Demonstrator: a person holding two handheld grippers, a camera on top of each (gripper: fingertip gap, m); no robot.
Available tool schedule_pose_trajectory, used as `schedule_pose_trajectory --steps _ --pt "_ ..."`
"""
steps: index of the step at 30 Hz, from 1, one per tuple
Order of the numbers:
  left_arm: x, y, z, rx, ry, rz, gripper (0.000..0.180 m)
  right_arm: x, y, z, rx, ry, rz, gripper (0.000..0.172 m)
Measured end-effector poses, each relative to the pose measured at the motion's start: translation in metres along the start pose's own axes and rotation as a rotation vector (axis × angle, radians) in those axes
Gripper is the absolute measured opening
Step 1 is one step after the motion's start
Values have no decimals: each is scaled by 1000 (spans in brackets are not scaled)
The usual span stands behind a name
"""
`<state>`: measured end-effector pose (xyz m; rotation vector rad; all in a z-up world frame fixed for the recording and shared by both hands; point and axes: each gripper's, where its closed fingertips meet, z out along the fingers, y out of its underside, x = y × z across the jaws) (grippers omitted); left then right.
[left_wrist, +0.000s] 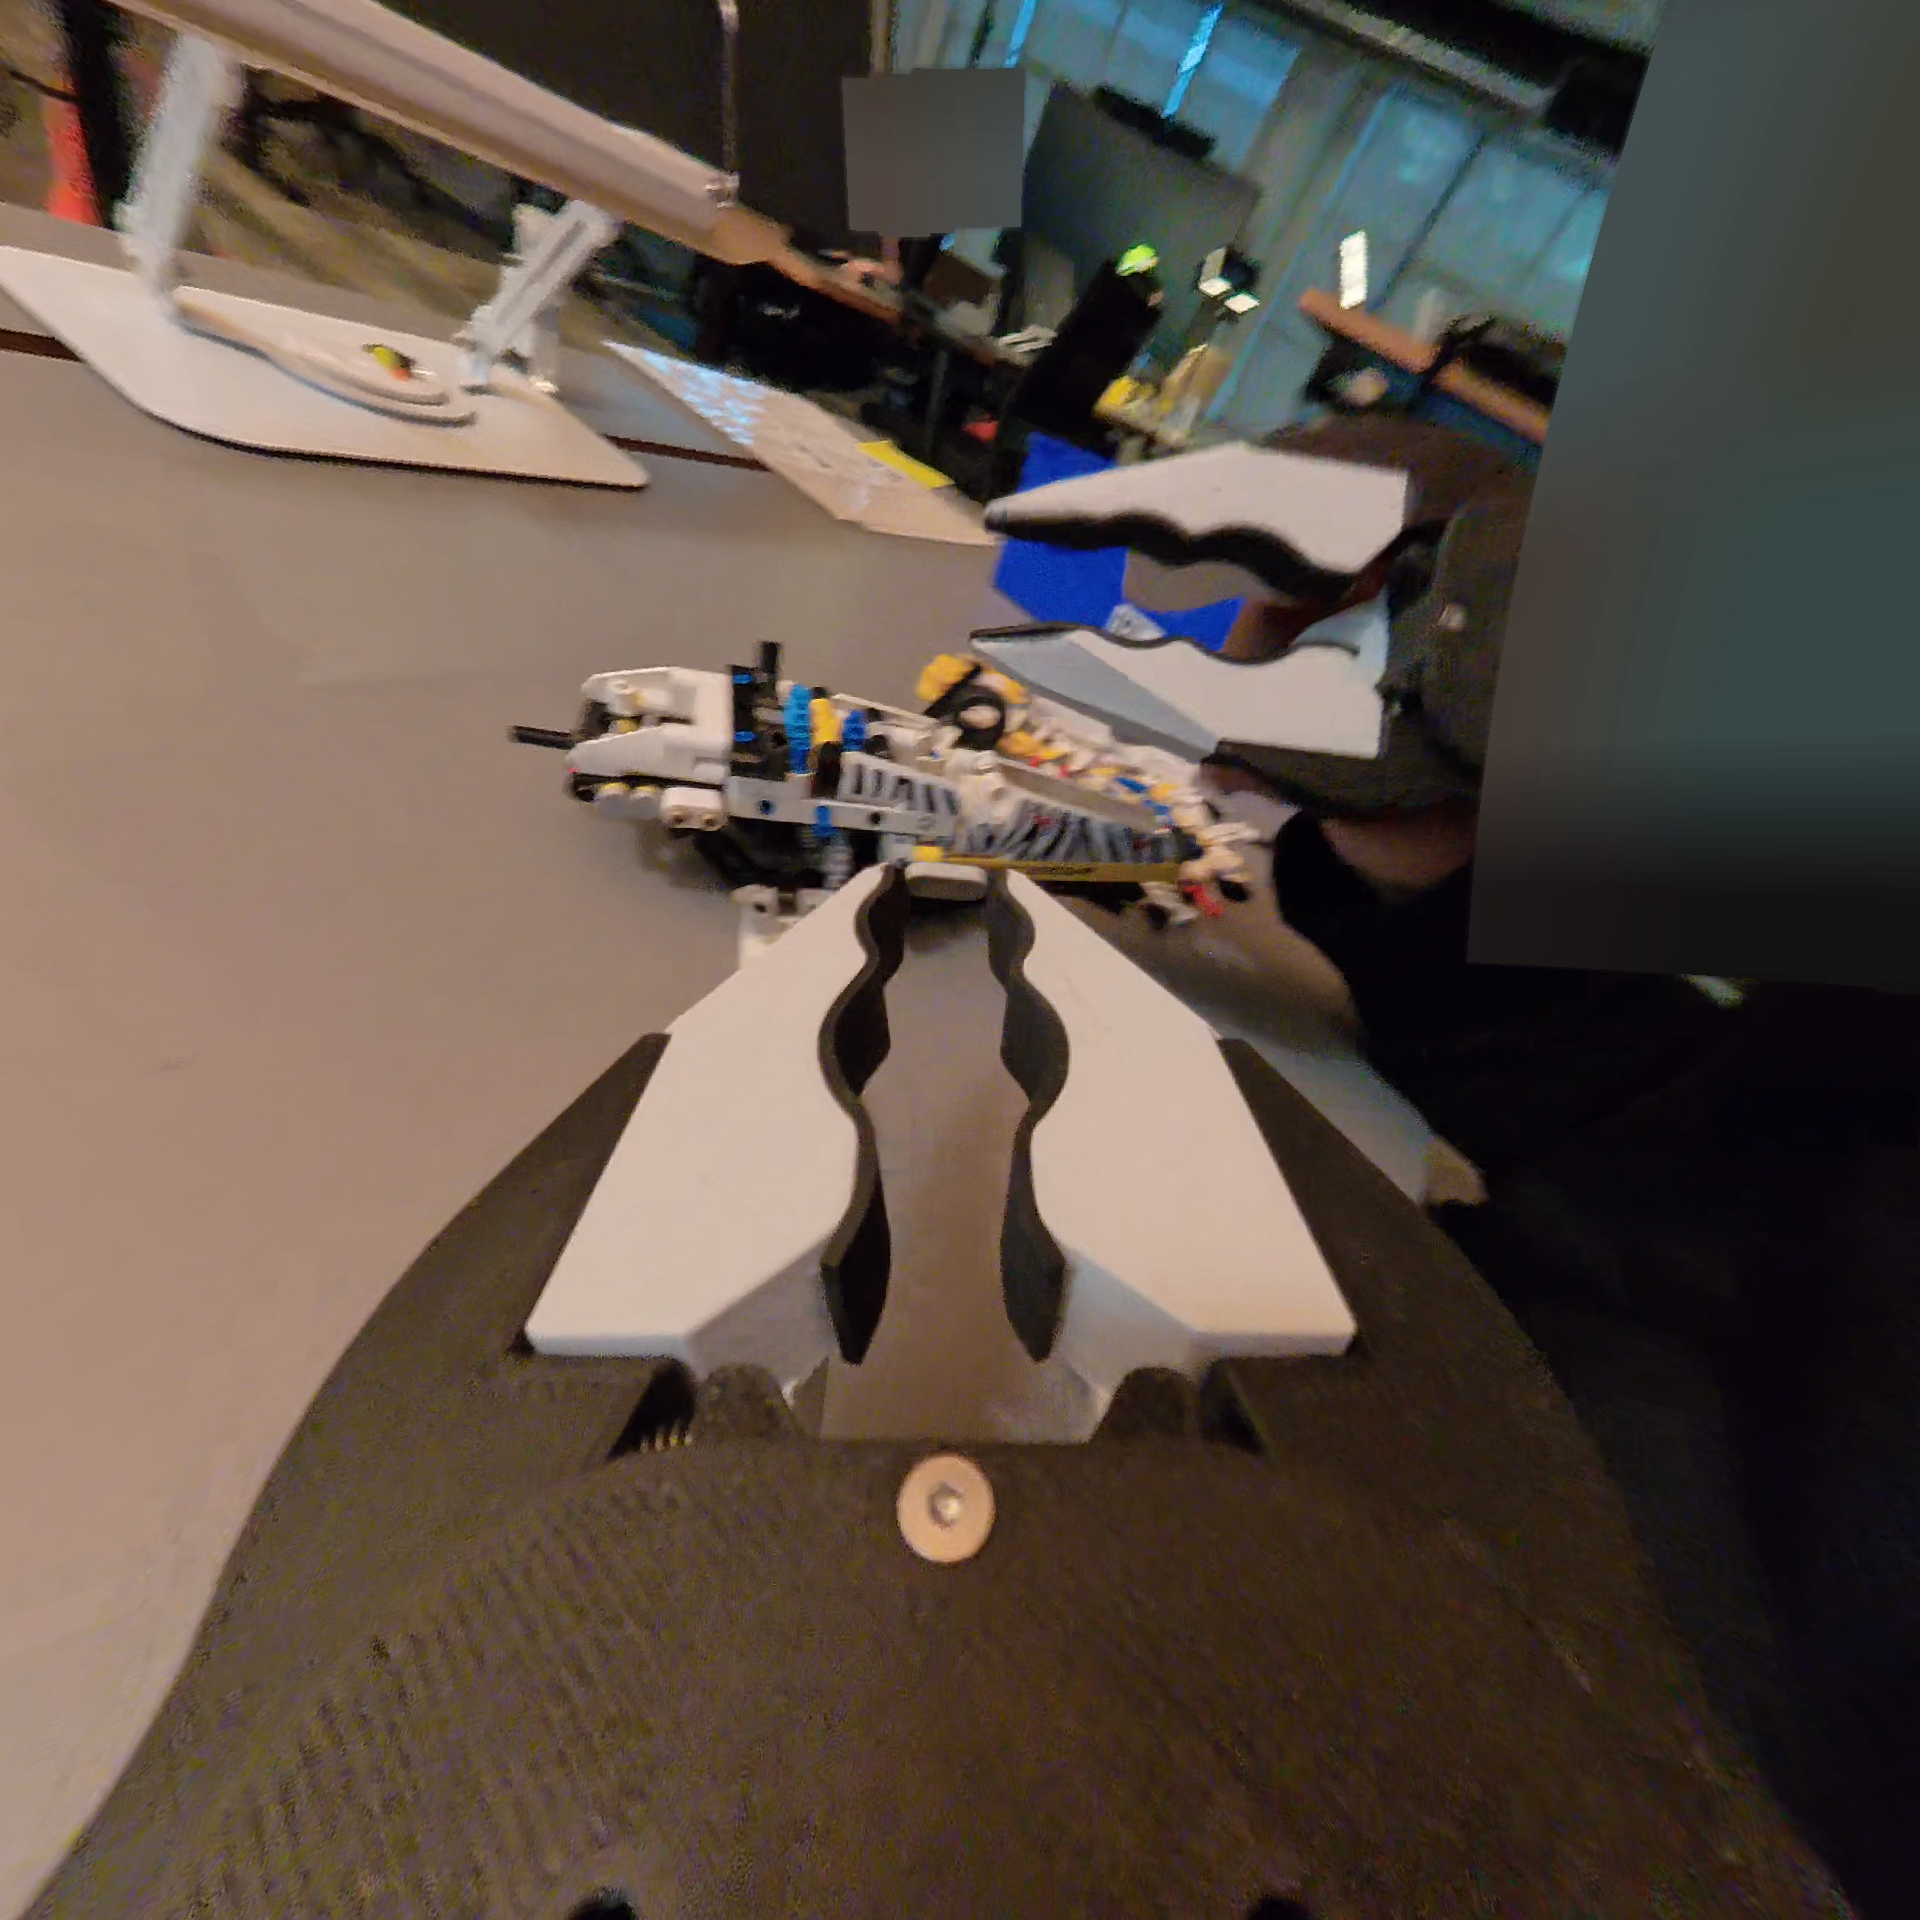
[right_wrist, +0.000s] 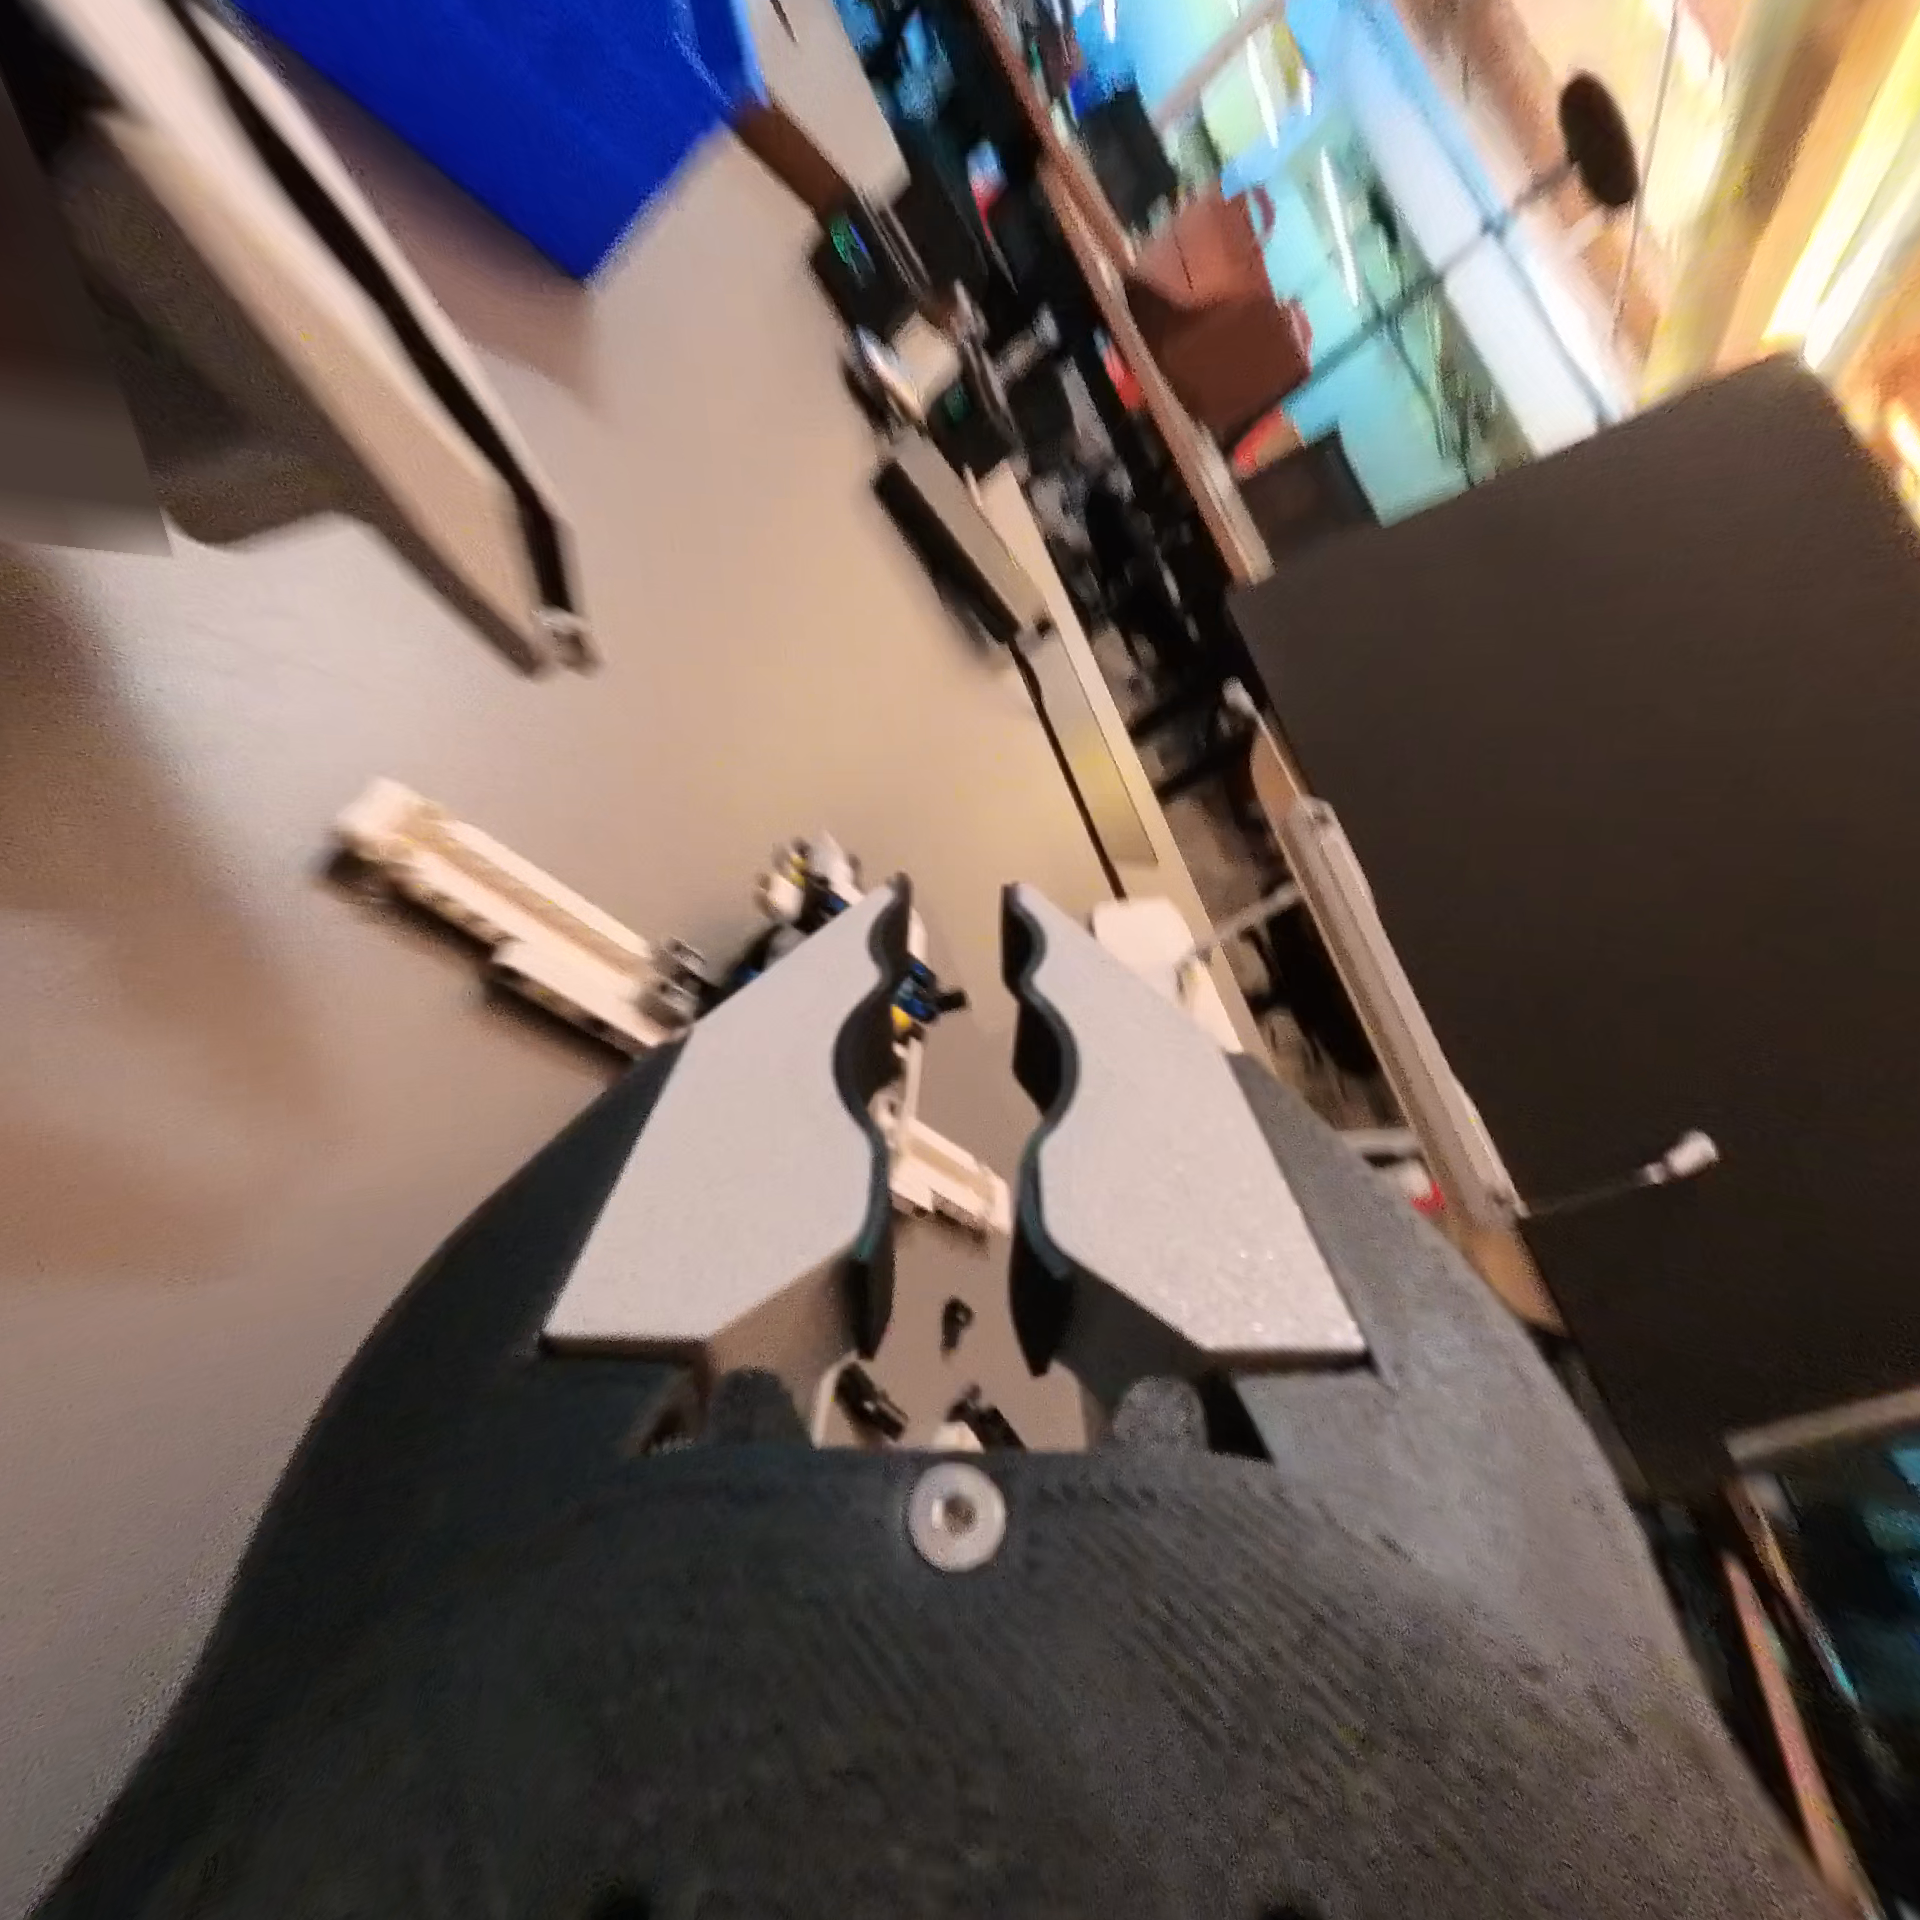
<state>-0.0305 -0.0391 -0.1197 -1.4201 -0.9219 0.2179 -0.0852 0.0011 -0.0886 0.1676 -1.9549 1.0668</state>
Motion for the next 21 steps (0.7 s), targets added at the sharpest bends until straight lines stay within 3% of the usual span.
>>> schedule_pose_trajectory --steps 3,5,10,21 --pt "19 -6 -1 52 174 -91 13 -22 -27 -25 182 -70 -5 4" --pt "30 -11 -4 82 278 -157 13 -31 -40 -38 257 -108 21 7" --pt "61 -23 -8 160 539 -319 13 -51 -49 -47 290 -160 43 19" --pt "82 -15 2 128 684 -457 13 -57 -59 -59 371 -144 18 1"
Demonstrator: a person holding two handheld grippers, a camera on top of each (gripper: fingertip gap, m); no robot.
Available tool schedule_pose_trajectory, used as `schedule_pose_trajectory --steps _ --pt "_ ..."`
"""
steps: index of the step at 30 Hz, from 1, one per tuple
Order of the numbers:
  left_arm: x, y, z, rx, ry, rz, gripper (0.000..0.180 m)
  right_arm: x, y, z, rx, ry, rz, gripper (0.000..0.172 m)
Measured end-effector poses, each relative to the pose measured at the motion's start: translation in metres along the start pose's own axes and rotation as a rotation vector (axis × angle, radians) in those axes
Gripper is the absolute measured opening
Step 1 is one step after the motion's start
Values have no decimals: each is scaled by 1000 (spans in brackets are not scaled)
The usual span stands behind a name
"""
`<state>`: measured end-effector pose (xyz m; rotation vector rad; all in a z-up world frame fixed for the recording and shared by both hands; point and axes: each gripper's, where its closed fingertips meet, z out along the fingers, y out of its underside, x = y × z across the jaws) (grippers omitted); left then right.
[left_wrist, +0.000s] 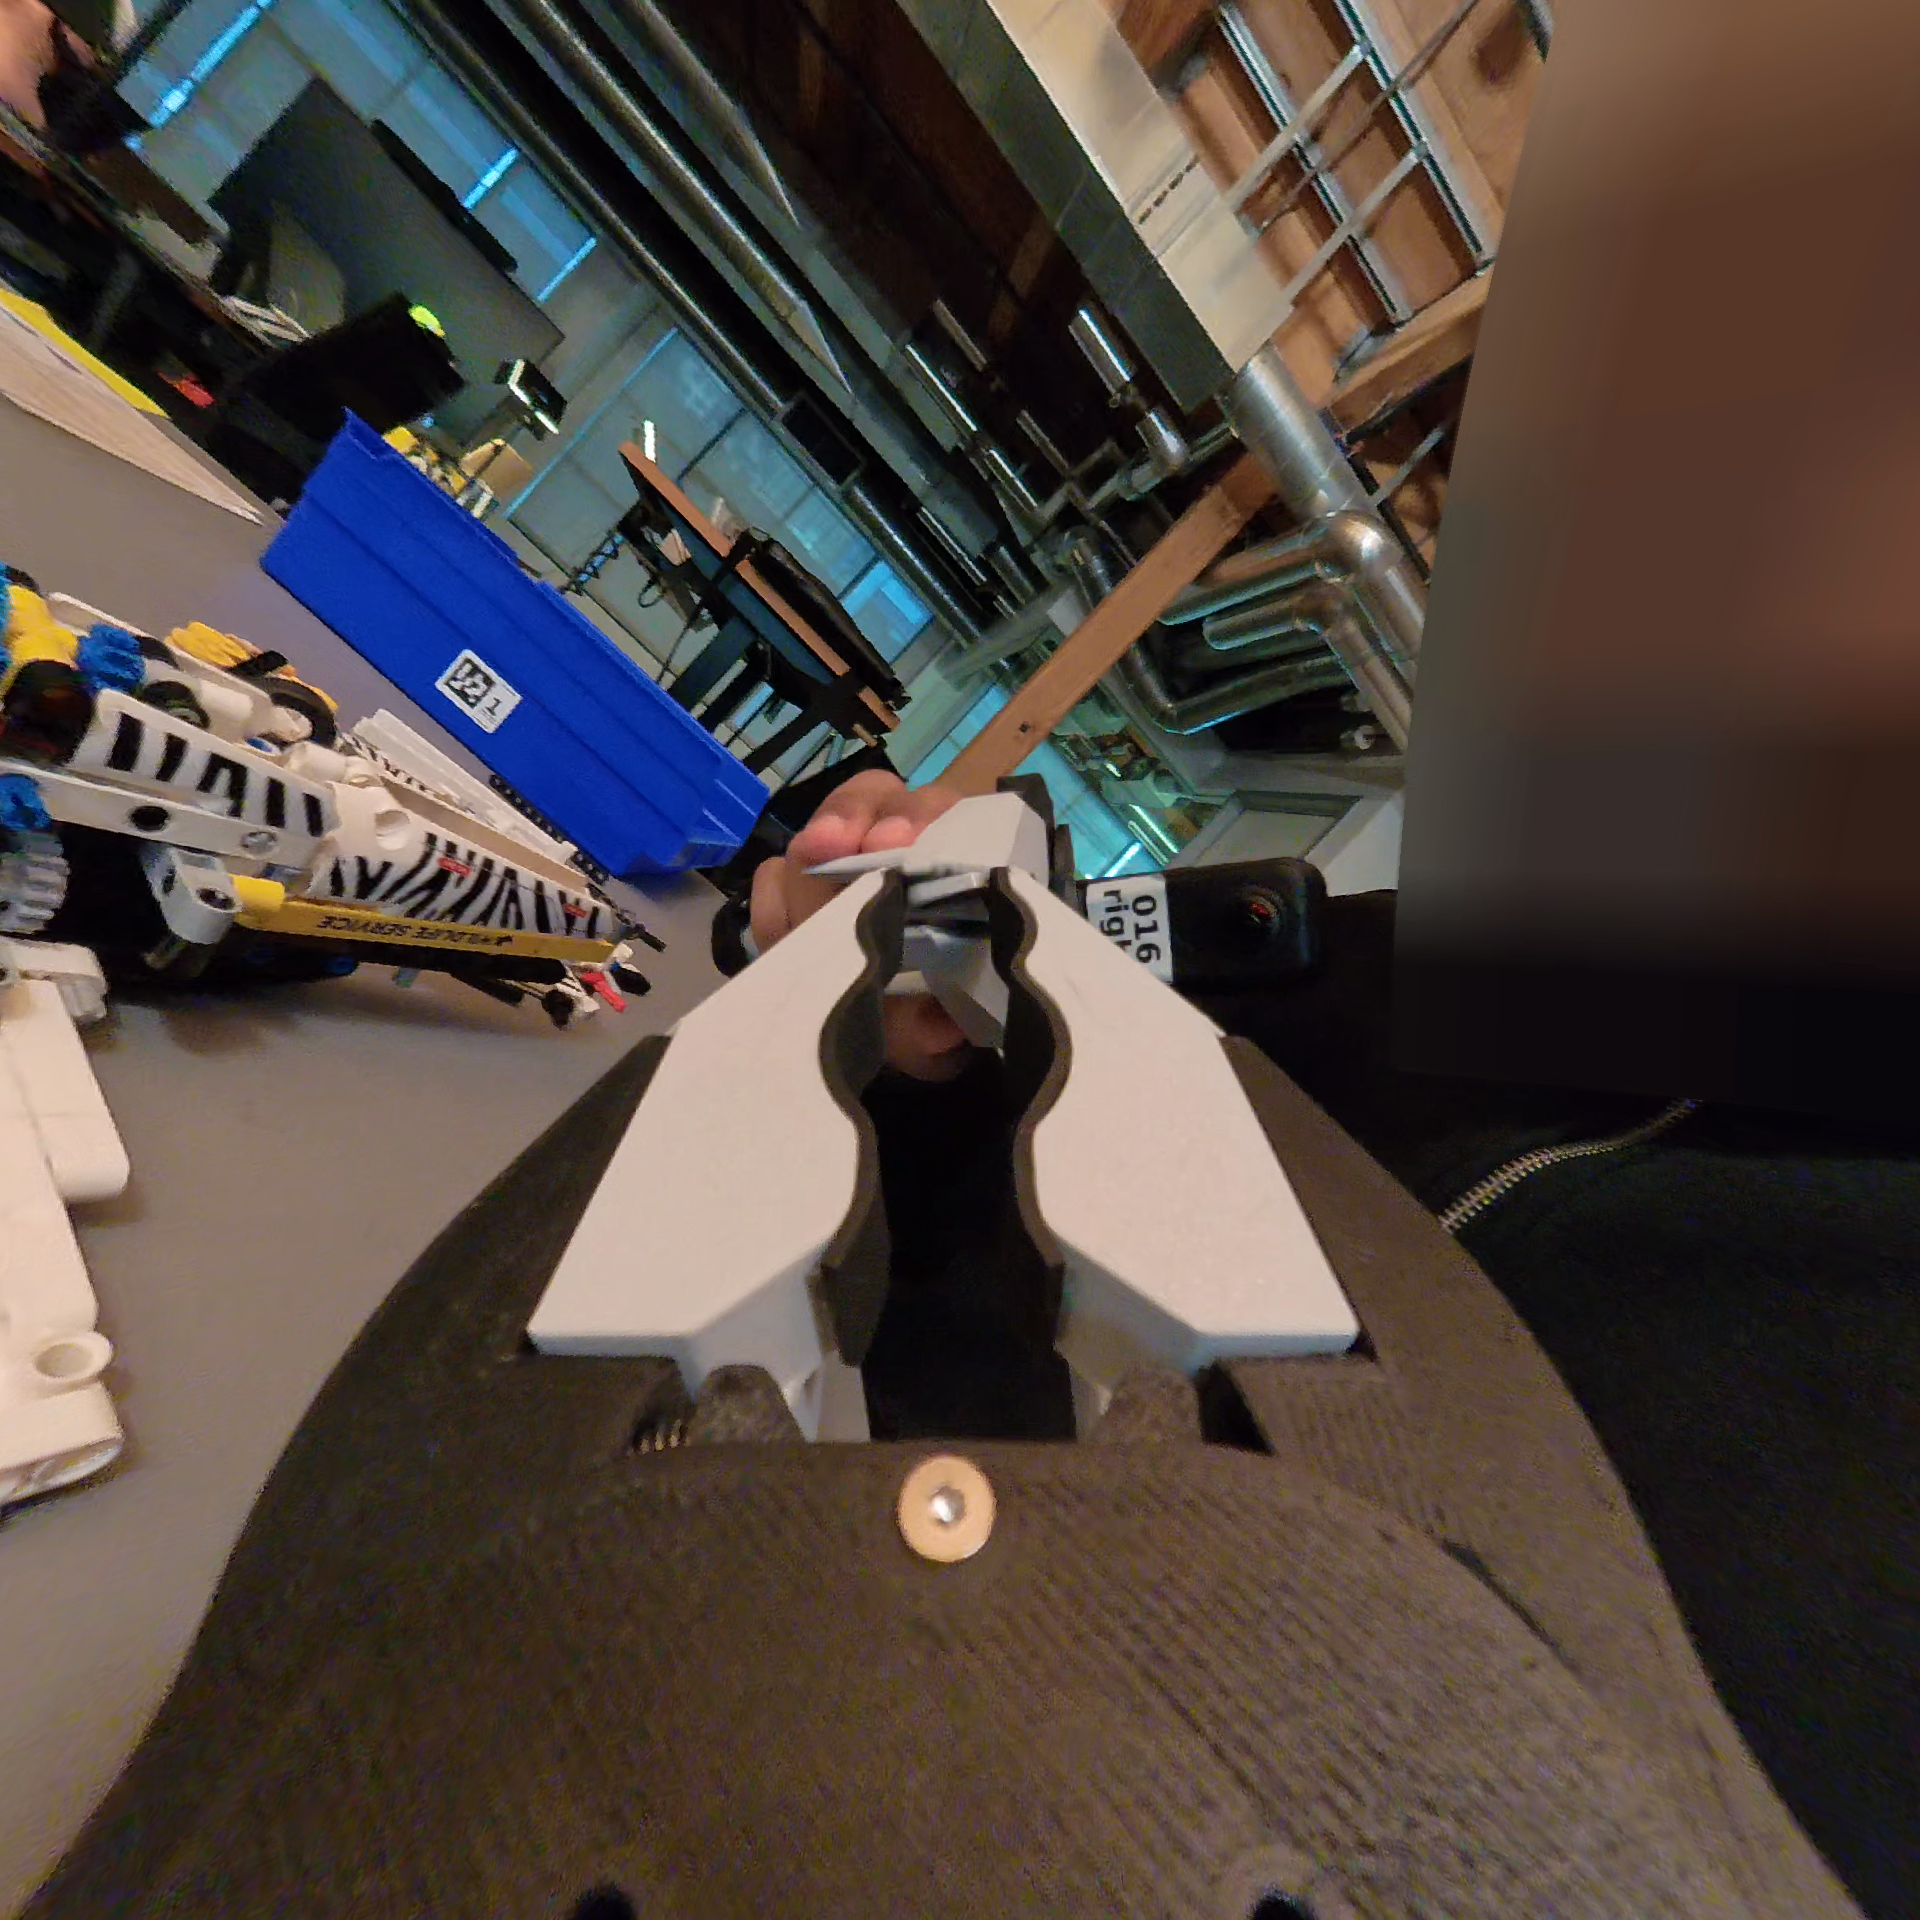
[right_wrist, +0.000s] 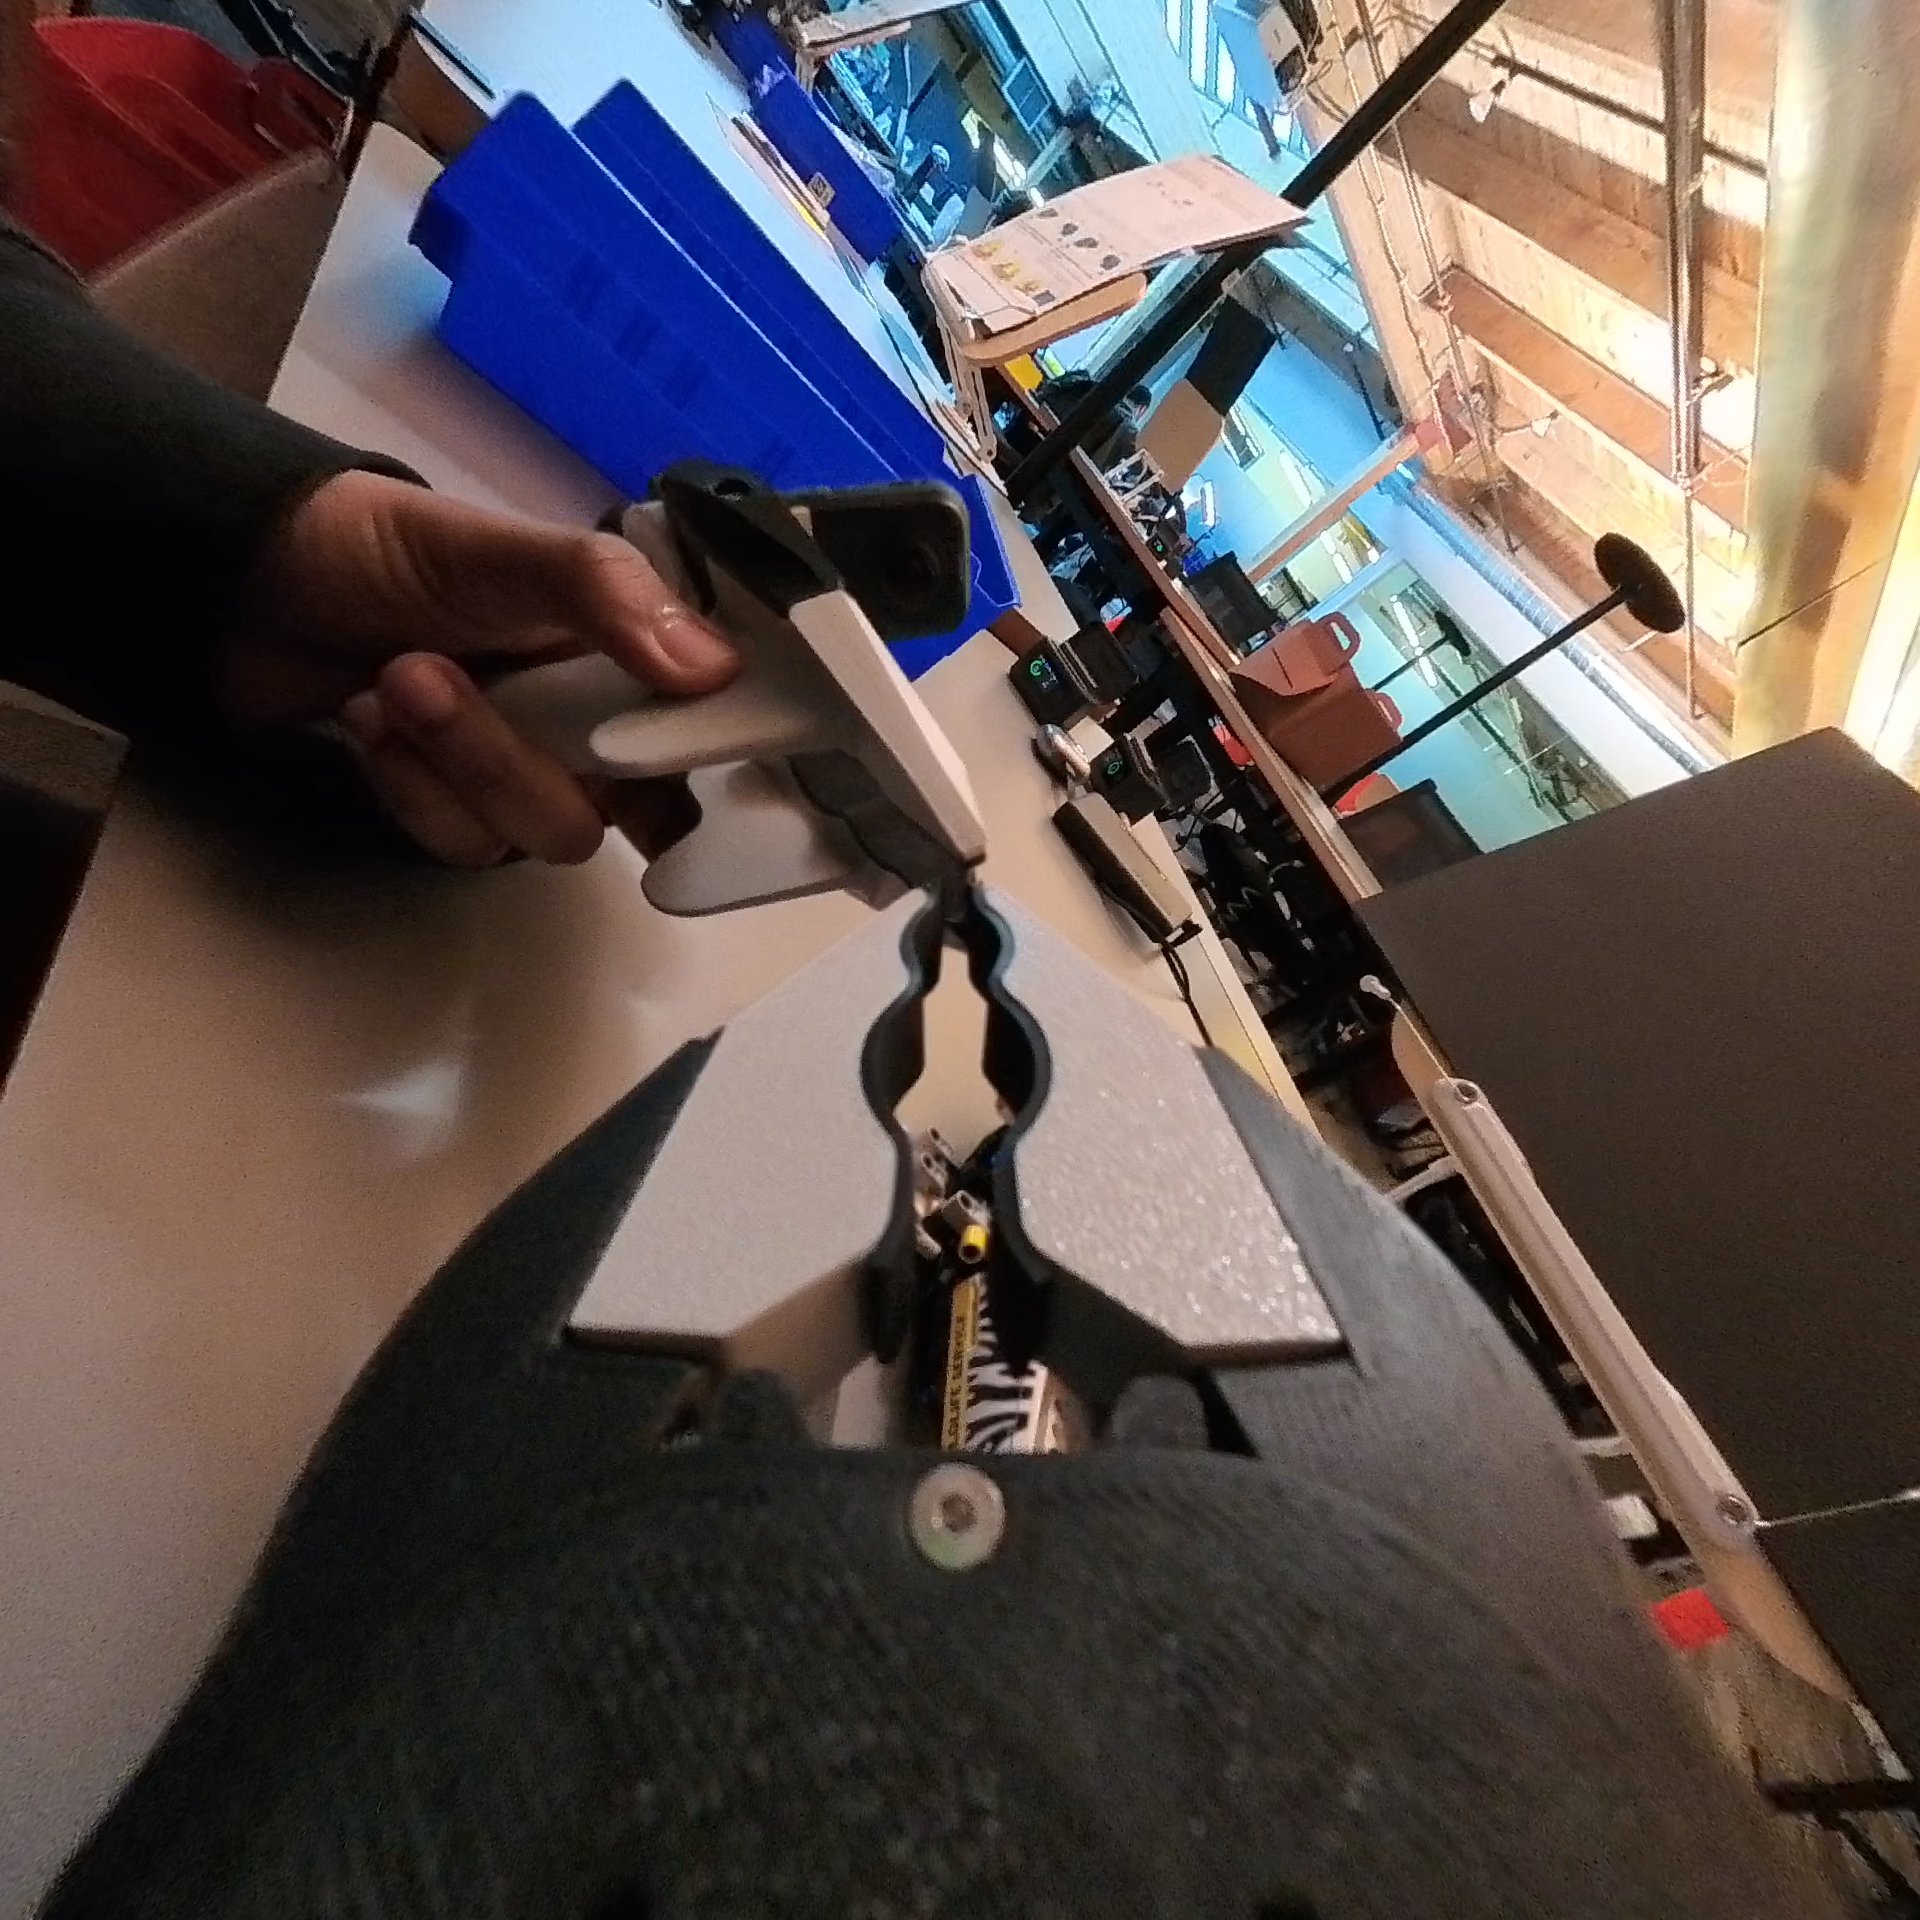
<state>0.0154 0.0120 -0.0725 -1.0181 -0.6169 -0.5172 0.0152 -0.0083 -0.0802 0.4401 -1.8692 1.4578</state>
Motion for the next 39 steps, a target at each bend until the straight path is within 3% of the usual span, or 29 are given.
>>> schedule_pose_trajectory --steps 3,6,9,13,18,22,30,39 --pt "-4 2 -1 -23 -18 -16 24 8 2 -7 -9 31 30 1" --pt "-7 -10 -15 3 -91 45 26 29 24 -25 -110 101 73 0" --pt "-15 -39 -46 108 -245 166 27 51 71 -55 -313 171 159 1" --pt "-34 -63 -85 216 -483 271 26 55 146 -104 -603 204 416 0" --pt "-40 -60 -83 207 -471 231 26 33 191 -135 -762 160 703 0" --pt "-42 -58 -81 184 -501 255 26 29 202 -138 -789 159 780 6" --pt "-42 -59 -82 199 -490 237 25 37 203 -139 -791 188 744 11" --pt "-45 -57 -80 179 -506 249 25 76 142 -121 -506 293 584 13"
